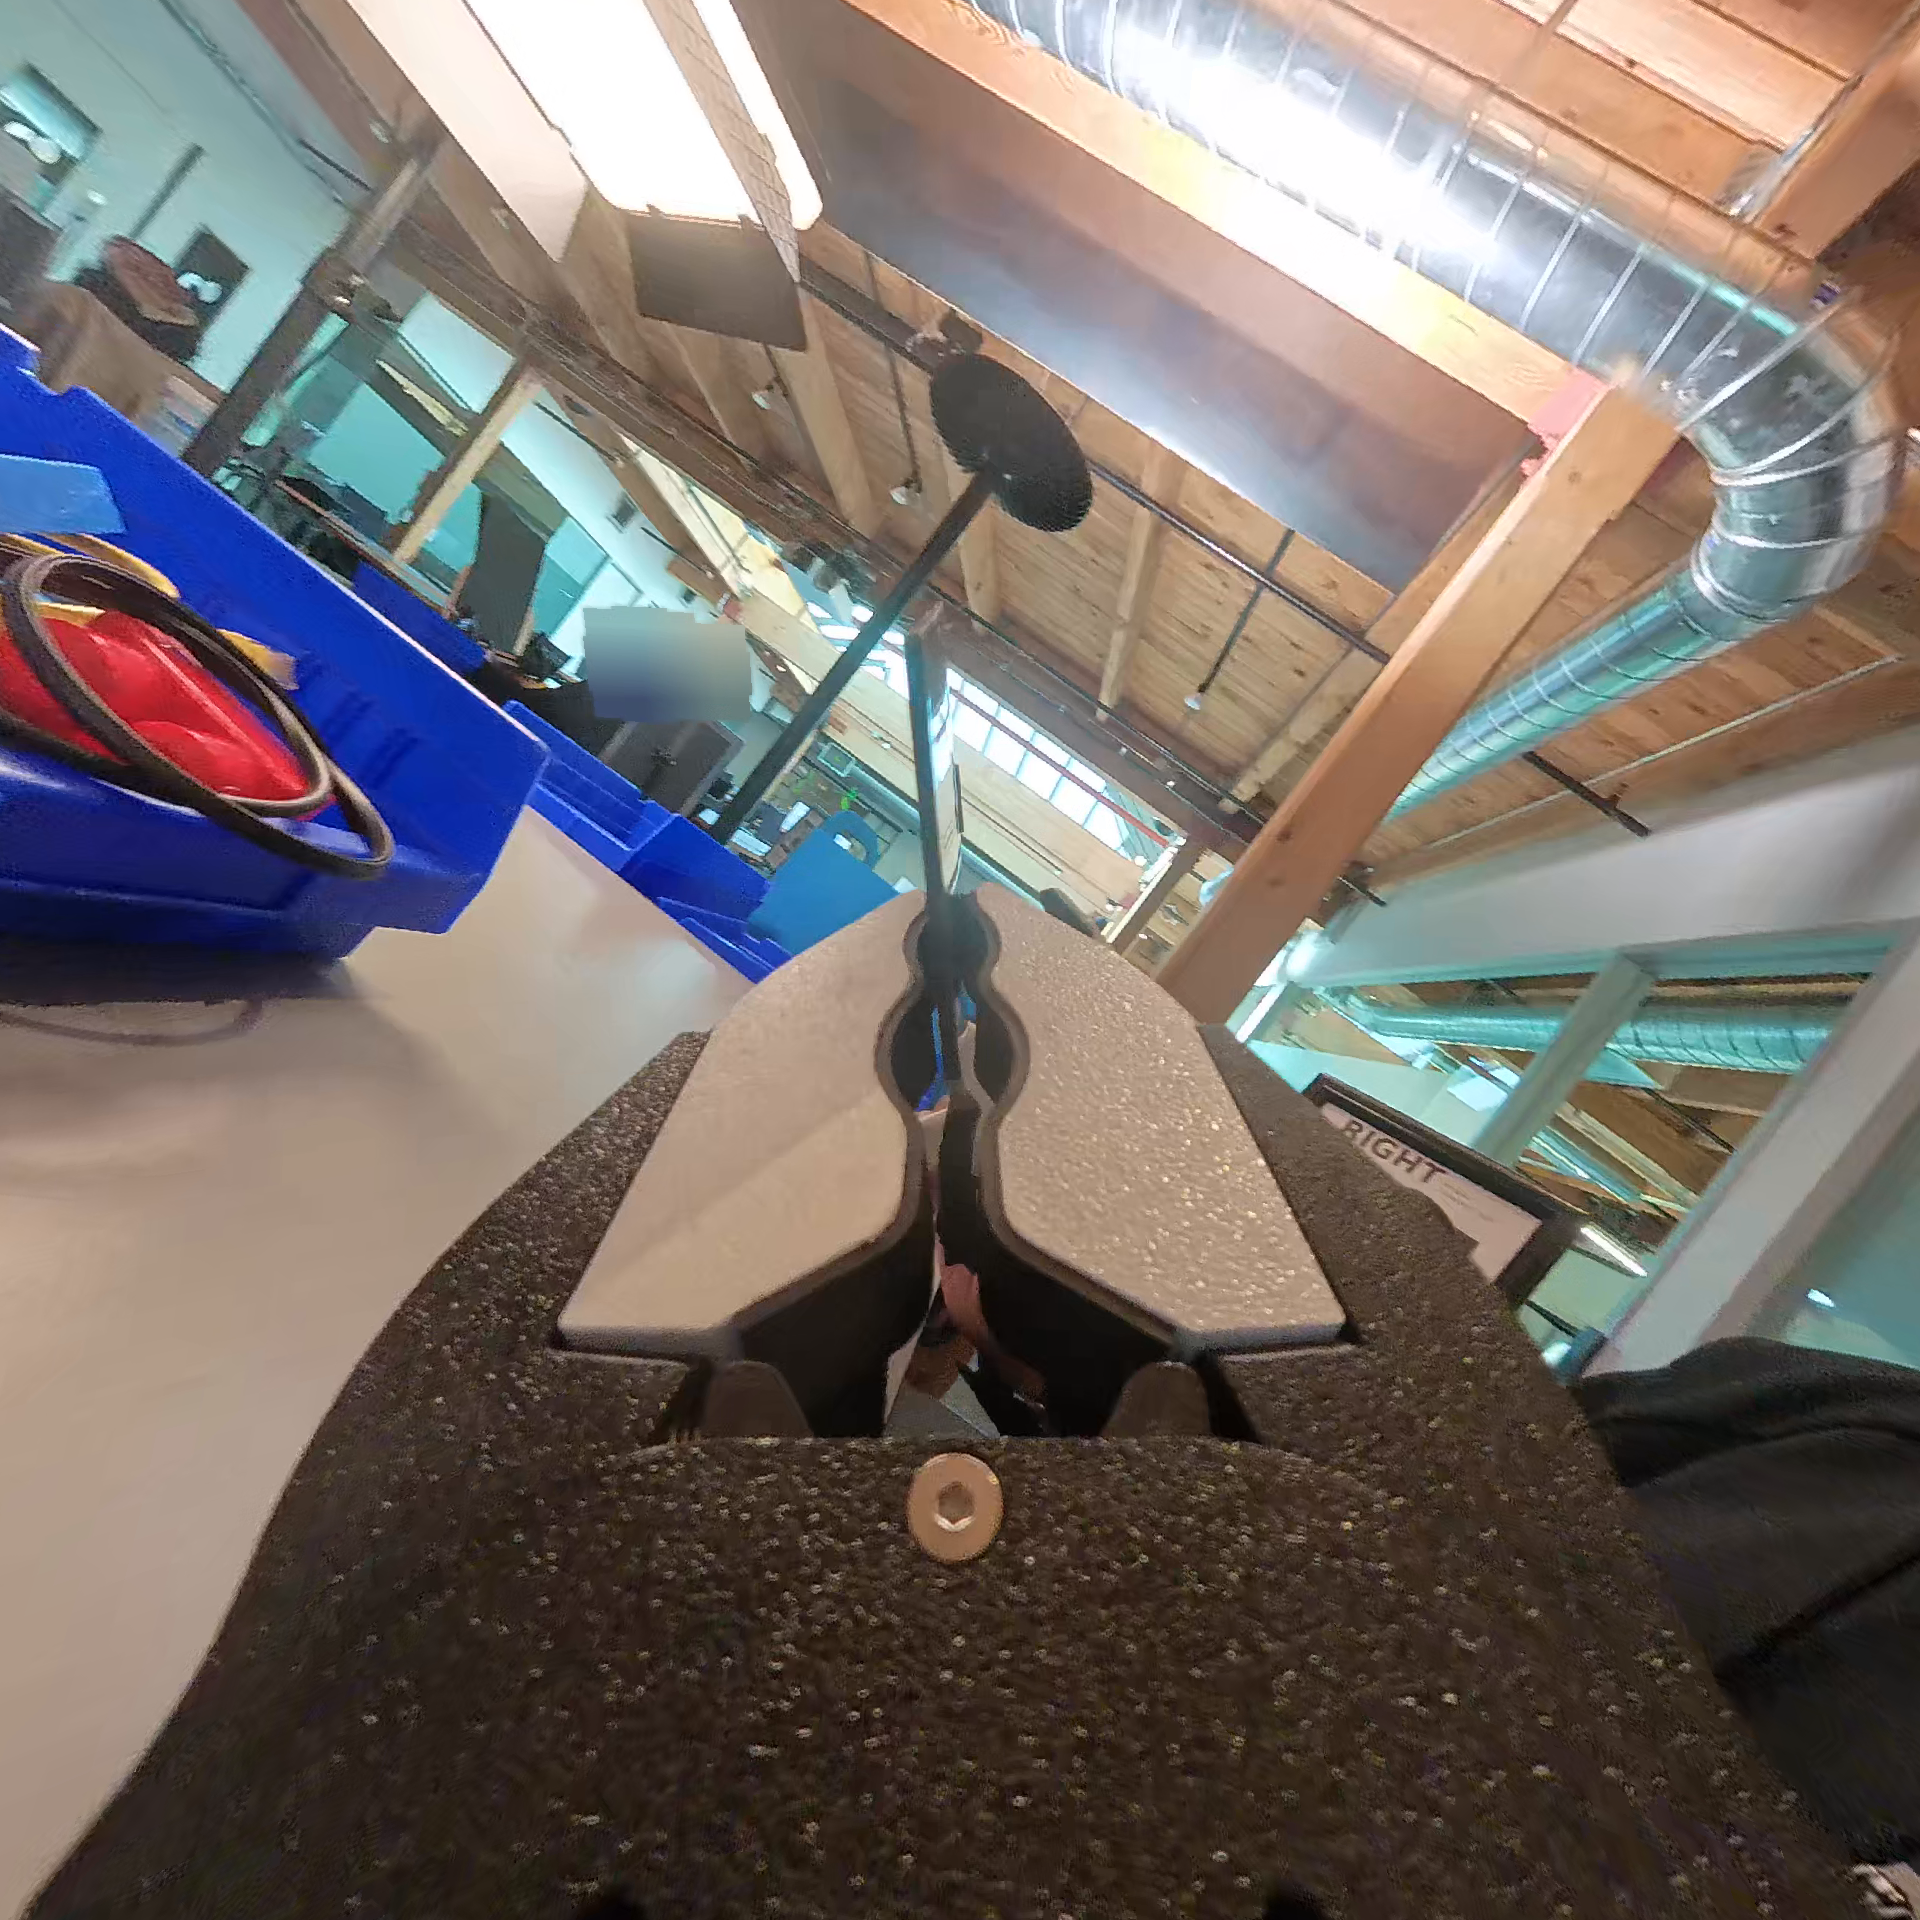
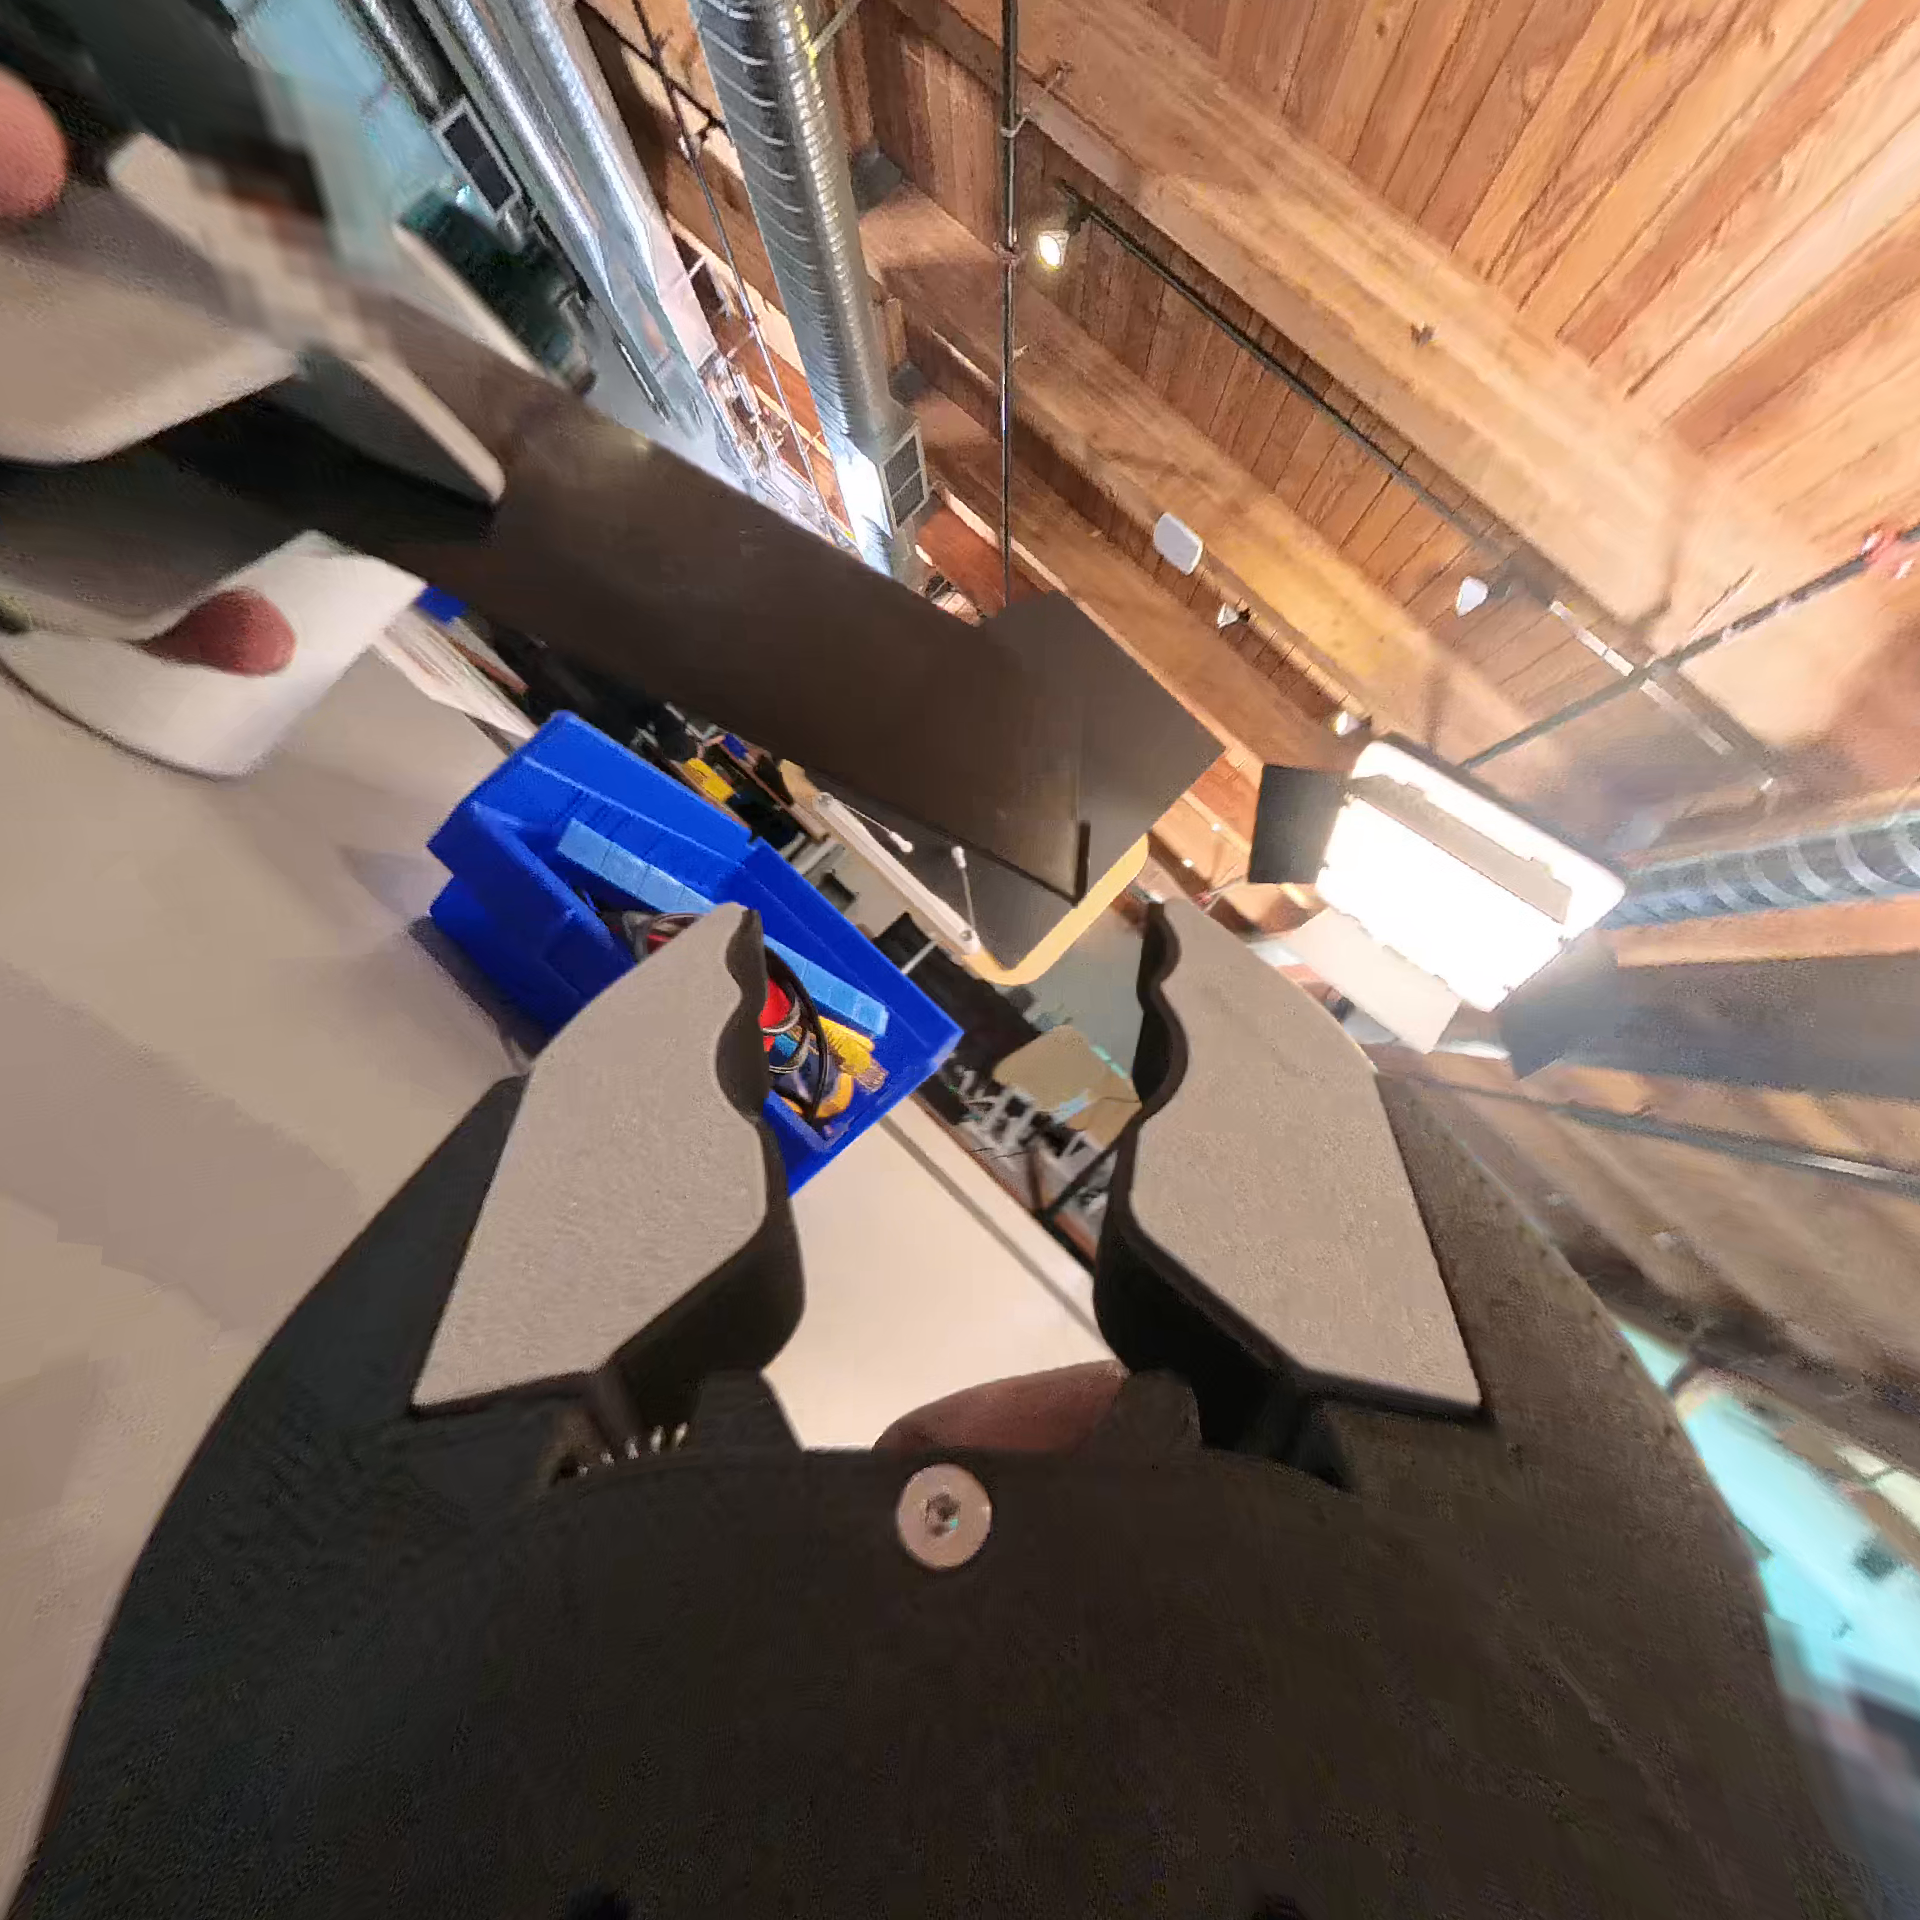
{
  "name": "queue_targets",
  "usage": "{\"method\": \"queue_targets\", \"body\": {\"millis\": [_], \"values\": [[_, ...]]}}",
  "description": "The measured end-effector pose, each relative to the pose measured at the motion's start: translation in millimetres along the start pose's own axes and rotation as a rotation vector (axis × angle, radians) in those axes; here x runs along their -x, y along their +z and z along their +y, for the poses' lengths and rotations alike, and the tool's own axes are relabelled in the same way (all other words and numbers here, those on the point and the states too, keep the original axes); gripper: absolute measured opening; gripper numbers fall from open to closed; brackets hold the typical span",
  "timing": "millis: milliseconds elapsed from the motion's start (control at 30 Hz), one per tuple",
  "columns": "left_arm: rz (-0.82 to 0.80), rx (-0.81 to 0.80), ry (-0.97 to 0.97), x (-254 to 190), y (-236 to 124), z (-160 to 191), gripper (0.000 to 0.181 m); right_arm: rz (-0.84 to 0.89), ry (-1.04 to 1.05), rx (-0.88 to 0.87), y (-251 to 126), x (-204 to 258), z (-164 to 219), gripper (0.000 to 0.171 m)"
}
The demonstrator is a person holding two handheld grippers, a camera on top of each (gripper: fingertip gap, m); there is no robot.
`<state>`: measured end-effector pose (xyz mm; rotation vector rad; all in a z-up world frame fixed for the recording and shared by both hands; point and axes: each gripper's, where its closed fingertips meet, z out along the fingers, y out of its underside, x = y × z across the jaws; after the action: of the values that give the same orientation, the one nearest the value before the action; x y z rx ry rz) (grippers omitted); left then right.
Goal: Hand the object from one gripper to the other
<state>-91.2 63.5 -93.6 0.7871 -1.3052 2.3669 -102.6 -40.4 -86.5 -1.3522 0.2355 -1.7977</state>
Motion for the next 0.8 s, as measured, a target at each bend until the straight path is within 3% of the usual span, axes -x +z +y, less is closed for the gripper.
{"method": "queue_targets", "body": {"millis": [167,333,400,467,533,567,700,800], "values": [[-0.111,0.030,0.015,6.1,-2.6,17.0,0.002,-0.056,-0.098,-0.037,9.1,27.1,-11.8,0.072],[-0.117,-0.005,-0.060,-1.5,-7.8,22.5,0.002,-0.127,-0.116,-0.067,16.8,49.2,-20.3,0.071],[-0.102,-0.005,-0.070,-8.2,-8.4,24.5,0.003,-0.128,-0.130,-0.053,20.9,52.5,-17.9,0.060],[-0.065,-0.006,-0.034,-20.3,-6.9,24.9,0.011,-0.133,-0.091,-0.053,23.7,51.9,-16.6,0.038],[0.003,-0.019,0.058,-40.4,-4.4,22.3,0.043,-0.174,0.030,-0.071,24.8,48.2,-19.1,0.013],[0.038,-0.017,0.108,-51.5,-3.3,22.5,0.054,-0.217,0.105,-0.072,25.9,47.8,-19.7,0.012],[0.108,-0.097,0.327,-82.7,-10.6,14.7,0.065,-0.341,0.533,-0.097,30.1,32.1,-25.6,0.004],[0.046,-0.144,0.426,-78.9,-19.3,4.6,0.065,-0.535,0.872,-0.114,30.1,29.4,-30.7,0.002]]}}
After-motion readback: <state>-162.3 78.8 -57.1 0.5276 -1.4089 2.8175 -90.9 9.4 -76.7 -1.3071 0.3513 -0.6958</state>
